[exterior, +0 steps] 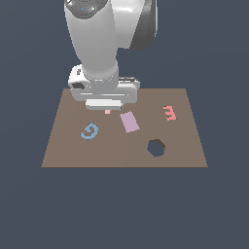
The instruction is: Insert a designated object into the corresponding slot on a board.
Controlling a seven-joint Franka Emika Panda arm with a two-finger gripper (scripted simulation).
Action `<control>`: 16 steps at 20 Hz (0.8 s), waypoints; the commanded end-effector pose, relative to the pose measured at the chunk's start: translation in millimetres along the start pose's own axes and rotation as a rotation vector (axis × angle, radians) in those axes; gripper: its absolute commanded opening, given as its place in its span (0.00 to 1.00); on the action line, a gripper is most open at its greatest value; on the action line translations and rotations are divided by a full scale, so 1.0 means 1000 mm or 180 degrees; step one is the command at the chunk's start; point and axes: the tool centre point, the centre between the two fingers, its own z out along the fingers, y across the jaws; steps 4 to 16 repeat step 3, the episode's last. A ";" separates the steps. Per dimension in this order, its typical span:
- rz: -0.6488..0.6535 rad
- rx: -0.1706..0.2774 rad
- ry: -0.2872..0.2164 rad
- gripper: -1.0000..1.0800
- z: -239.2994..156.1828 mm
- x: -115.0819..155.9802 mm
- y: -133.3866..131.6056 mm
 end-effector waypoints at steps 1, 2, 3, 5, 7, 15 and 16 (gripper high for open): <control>0.0000 0.0000 0.0001 0.96 0.000 0.000 0.000; 0.0000 0.0000 0.0001 0.96 0.000 0.000 0.000; 0.0000 0.0000 0.0001 0.96 0.000 0.000 0.000; 0.0000 0.0000 0.0001 0.96 0.000 0.000 0.000; 0.0000 0.0000 0.0001 0.96 0.000 0.000 0.000; 0.0000 0.0000 0.0001 0.96 0.000 0.000 0.000; 0.0000 0.0000 0.0001 0.96 0.000 0.000 0.000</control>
